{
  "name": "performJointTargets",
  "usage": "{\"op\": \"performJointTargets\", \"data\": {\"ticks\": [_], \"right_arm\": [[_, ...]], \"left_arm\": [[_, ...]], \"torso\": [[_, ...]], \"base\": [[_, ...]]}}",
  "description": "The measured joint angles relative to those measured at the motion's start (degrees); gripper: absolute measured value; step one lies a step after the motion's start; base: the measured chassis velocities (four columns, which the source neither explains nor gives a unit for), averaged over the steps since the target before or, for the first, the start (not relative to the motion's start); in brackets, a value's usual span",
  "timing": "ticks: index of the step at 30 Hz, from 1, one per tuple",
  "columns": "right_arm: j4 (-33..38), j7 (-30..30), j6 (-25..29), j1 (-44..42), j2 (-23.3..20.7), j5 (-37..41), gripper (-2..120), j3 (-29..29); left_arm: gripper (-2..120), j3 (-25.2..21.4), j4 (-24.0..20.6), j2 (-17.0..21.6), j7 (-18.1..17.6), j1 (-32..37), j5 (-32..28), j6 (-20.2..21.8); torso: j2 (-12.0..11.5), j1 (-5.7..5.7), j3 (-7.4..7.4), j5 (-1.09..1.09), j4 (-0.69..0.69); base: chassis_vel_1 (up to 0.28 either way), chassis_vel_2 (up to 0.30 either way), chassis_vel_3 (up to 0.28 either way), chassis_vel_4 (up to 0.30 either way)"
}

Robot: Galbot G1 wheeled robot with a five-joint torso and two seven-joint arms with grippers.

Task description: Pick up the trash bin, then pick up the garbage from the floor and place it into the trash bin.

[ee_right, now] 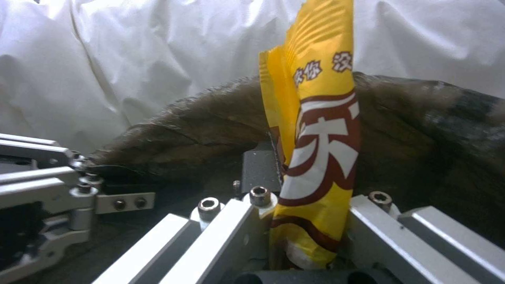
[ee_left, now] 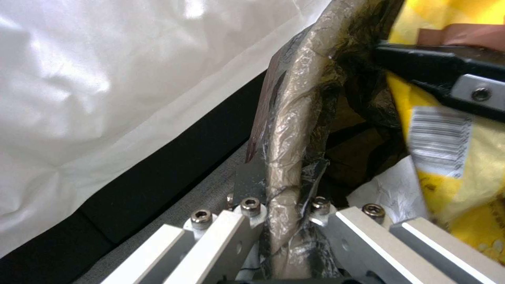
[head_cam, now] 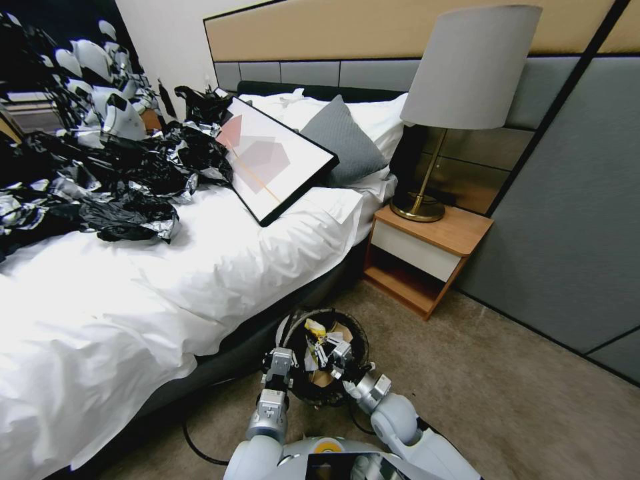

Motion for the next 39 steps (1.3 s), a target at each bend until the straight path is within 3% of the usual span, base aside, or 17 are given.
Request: {"op": "performJointTargets", "data": {"ticks": [5, 11, 15, 20, 22, 25, 27, 30, 39], "right_arm": [[-0.3, 0.28, -0.6, -0.07, -0.05, -0.31, 0, 0.65], [-0.52, 0.47, -0.73, -0.42, -0.16, -1.38, 17, 1.08], [-0.5, 0.53, -0.74, -0.53, -0.19, -1.43, 39, 1.49], [-0.37, 0.53, -0.72, -0.68, -0.31, -1.42, 50, 1.73], [-0.12, 0.53, -0.7, -0.82, -0.56, -1.42, 64, 1.87], [0.15, 0.53, -0.69, -0.95, -0.78, -1.42, 74, 1.98], [0.15, 0.53, -0.69, -0.95, -0.78, -1.42, 74, 1.98], [1.16, 0.55, -0.61, -1.17, -1.04, -1.47, 94, 2.62], [4.87, 0.61, -0.5, -1.61, -2.33, -1.97, 100, 4.59]], "left_arm": [[0, 0.02, 0.0, -0.01, -0.01, 0.0, 0.0, 0.0], [0, -0.02, -0.01, 0.0, -0.02, 0.0, -0.02, 0.0], [0, -0.03, -0.07, 0.03, -0.03, 0.0, -0.03, -0.02], [0, -0.03, -0.07, 0.08, -0.03, 0.03, -0.04, -0.03], [0, 0.02, -0.07, 0.11, -0.03, 0.02, -0.04, -0.04], [0, 0.05, -0.05, 0.17, -0.03, 0.0, -0.05, -0.05], [0, 0.05, -0.05, 0.17, -0.03, 0.0, -0.05, -0.05], [0, 0.05, 0.02, 0.28, -0.03, 0.01, -0.05, -0.06], [0, 0.12, 0.23, 0.33, -0.02, 0.01, -0.08, -0.11]], "torso": [[0.0, 0.0, 0.0, 0.0, 0.0], [0.0, 0.0, 0.0, 0.0, 0.0], [0.0, 0.0, 0.0, 0.0, 0.0], [0.0, 0.0, 0.0, 0.0, 0.0], [0.0, 0.0, 0.0, 0.0, 0.0], [0.0, 0.0, 0.0, 0.0, 0.0], [0.0, 0.0, 0.0, 0.0, 0.0], [0.0, 0.0, -0.01, 0.0, 0.0], [0.0, 0.0, -0.01, 0.0, 0.0]], "base": [[0.0, 0.0, 0.0, 0.0], [0.0, 0.0, 0.0, 0.0], [0.0, 0.0, 0.0, 0.0], [0.0, 0.0, 0.0, 0.0], [0.0, 0.0, 0.0, 0.0], [0.0, 0.0, 0.0, 0.0], [0.0, 0.0, 0.0, 0.0], [0.0, 0.0, 0.0, 0.0], [0.0, 0.0, 0.0, 0.0]]}}
